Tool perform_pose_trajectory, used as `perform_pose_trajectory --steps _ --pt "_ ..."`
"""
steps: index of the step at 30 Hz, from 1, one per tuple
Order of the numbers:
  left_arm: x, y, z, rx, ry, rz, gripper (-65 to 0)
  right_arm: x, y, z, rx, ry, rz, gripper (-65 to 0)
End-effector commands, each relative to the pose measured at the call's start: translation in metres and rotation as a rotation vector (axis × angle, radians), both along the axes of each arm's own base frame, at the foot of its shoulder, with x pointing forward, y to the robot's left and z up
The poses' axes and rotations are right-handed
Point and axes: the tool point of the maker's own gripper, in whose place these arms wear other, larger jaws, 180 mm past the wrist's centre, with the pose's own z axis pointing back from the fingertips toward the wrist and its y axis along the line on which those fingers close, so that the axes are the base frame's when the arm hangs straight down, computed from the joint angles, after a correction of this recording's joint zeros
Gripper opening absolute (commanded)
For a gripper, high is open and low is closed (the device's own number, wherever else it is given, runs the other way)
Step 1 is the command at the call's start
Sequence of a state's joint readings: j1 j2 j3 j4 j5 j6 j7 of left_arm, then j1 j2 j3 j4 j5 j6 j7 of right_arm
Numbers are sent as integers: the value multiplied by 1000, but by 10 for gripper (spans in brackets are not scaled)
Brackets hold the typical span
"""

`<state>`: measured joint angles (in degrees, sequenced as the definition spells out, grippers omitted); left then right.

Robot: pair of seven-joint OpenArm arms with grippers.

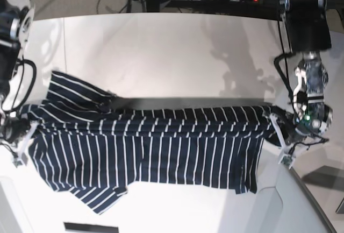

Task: Layout the t-shirt on the table in an organized manner, then fold the t-shirt properly
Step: 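Lay the folded edge down with both grippers and smooth it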

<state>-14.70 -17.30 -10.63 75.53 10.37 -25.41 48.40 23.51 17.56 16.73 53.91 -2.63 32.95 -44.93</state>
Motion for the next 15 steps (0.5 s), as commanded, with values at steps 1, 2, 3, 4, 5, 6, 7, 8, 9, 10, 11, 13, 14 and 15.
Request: perform_pose_trajectory --steps 1,2,3,4,5,6,7,8,9,10,11,13,14,15 --pt "6 23 13 66 -11 50 -650 6 -28 14 -65 -5 -44 -650" --pt "6 24 8 57 2 56 -650 9 -26 11 -48 -5 -46 -650" --pt "8 24 4 44 13 62 -650 14 -24 10 -30 -21 -46 -650" --pt "12 21 2 41 24 53 -650 20 -22 9 -14 -37 -46 -650" --pt "17 15 -1 42 37 33 -650 26 -19 9 8 -49 -50 -650" --pt "21 12 -3 45 51 20 -650 33 -16 9 29 -57 -54 -650" --pt "27 8 -4 50 59 6 -650 40 -13 10 53 -68 -58 -650" --pt "34 3 -3 53 66 -9 -650 47 -10 11 76 -77 -63 -650" --pt "42 0 -2 54 72 -19 -650 61 -6 18 101 -113 -63 -650" --pt "57 -8 6 39 45 -32 -650 76 1 26 121 -152 -51 -650" --pt "73 -13 16 27 4 -29 -650 90 5 36 129 -196 -34 -650" --pt "107 -11 54 15 -118 21 -650 124 10 73 137 -317 -10 -650" --pt "122 -13 77 -1 -170 34 -650 137 9 96 138 -368 -10 -650" --pt "135 -18 101 -25 -213 37 -650 144 -3 118 124 -407 -24 -650"
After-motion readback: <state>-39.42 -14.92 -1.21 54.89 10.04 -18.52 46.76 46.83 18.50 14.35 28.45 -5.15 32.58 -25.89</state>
